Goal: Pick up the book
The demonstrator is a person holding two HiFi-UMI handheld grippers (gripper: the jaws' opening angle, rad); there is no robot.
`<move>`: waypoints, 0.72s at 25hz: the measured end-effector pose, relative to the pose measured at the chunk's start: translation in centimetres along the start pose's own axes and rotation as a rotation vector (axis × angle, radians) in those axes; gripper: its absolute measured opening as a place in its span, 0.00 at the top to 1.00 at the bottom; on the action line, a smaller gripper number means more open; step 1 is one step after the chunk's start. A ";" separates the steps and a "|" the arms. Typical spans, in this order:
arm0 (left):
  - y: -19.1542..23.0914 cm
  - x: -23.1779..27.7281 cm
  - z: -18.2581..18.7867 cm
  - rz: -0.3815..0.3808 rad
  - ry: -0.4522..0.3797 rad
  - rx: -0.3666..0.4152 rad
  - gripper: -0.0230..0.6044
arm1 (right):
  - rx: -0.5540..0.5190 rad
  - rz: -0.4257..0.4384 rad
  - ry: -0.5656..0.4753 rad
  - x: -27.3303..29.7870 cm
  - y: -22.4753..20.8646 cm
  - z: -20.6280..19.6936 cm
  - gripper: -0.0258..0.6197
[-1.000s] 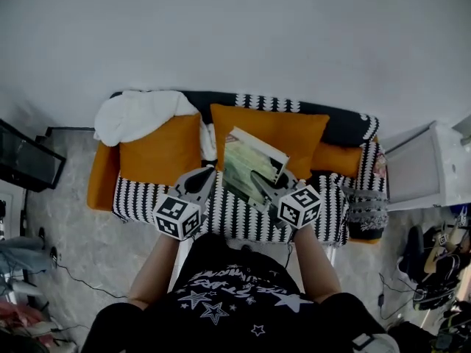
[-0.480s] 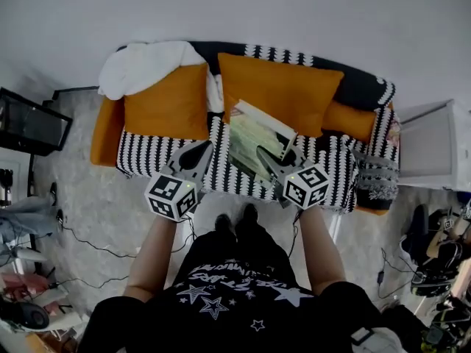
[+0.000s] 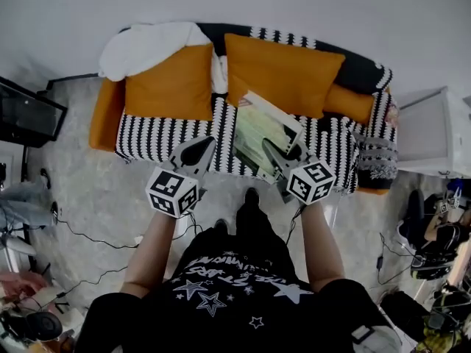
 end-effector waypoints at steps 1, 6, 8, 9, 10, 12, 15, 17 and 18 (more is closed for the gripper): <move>0.1 -0.6 -0.3 -0.002 -0.002 -0.001 0.95 | 0.003 -0.005 -0.003 0.0 0.7 -0.2 0.70; -0.3 -3.2 -0.7 -0.014 -0.027 -0.001 0.95 | 0.001 -0.015 -0.012 -0.9 3.6 -1.0 0.70; -0.7 -4.1 -0.9 -0.024 -0.040 -0.001 0.95 | -0.005 -0.021 -0.017 -1.4 4.6 -1.2 0.70; -0.9 -4.6 -1.0 -0.029 -0.045 0.000 0.95 | -0.009 -0.024 -0.020 -1.6 5.2 -1.3 0.70; -1.1 -5.1 -1.2 -0.032 -0.049 0.001 0.95 | -0.011 -0.026 -0.023 -1.8 5.7 -1.4 0.70; -1.4 -6.2 -1.6 -0.037 -0.057 0.003 0.95 | -0.013 -0.029 -0.029 -2.2 6.8 -1.7 0.70; -1.9 -7.7 -2.1 -0.042 -0.068 0.001 0.95 | -0.013 -0.029 -0.027 -3.0 8.3 -2.1 0.70; -1.9 -8.7 -2.2 -0.040 -0.075 0.009 0.95 | -0.021 -0.033 -0.026 -3.3 9.2 -2.1 0.70; -1.7 -9.2 -2.1 -0.035 -0.080 0.016 0.95 | -0.028 -0.036 -0.028 -3.4 9.7 -2.1 0.70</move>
Point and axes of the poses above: the fingertips, and each gripper's own axes: x forward along the fingers, y to its left, z out of its top, the point moved 7 cm from there along -x, backward along the fingers, and after that the axes turned 4 degrees about -x, right-handed, at the moved point
